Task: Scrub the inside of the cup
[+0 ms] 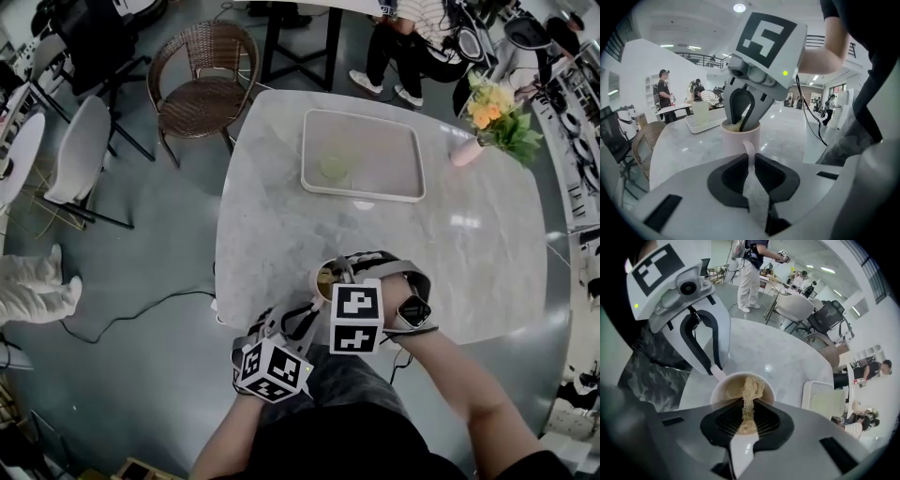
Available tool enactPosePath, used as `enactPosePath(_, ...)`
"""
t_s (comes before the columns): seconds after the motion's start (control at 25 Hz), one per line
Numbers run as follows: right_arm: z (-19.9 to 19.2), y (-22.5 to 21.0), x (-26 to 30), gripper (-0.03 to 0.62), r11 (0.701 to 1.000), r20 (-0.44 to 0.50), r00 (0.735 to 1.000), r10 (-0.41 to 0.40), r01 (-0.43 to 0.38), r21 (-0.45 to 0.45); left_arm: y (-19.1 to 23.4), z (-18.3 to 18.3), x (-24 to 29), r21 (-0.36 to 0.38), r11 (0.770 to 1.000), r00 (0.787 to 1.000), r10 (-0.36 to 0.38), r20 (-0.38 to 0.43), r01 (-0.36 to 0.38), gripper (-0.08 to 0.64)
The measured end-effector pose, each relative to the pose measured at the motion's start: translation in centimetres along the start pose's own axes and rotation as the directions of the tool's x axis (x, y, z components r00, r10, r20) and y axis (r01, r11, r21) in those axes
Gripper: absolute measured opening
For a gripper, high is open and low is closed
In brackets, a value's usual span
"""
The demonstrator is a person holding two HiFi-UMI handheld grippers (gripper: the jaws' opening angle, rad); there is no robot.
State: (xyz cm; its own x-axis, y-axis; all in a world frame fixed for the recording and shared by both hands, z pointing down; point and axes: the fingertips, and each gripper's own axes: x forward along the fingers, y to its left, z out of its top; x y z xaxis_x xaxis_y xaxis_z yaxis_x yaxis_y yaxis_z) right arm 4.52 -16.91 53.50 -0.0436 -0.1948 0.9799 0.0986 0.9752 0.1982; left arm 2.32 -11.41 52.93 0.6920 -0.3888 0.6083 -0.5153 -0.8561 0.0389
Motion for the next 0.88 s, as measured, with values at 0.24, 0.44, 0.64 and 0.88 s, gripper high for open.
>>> enactPosePath(0.24,0.9,1.4,-1.2,0.061,0.971,0.107,0.978,0.181,-0.195,0.136,0.1,0.0,0.0,-0.002,1.000,1.000,0.004,-0.009,-0.004,0.052)
enactPosePath(0.44,0.9,1.6,-3.0,0.063,0.948,0.187,0.959,0.212,-0.248,0.198,0.4,0.0,0.0,-0.008,1.000,1.000,0.006,-0.006,-0.006,0.052)
enactPosePath(0.64,1.0,1.2,-5.1,0.063,0.940,0.245,0.951,0.187,-0.245,0.236,0.5,-0.1,-0.1,-0.010,1.000,1.000,0.007,-0.007,-0.007,0.052)
enactPosePath(0.88,0.8,0.5,-7.5,0.063,0.943,0.302,0.947,0.112,-0.197,0.267,0.5,-0.2,-0.1,-0.010,1.000,1.000,0.008,0.003,-0.008,0.052)
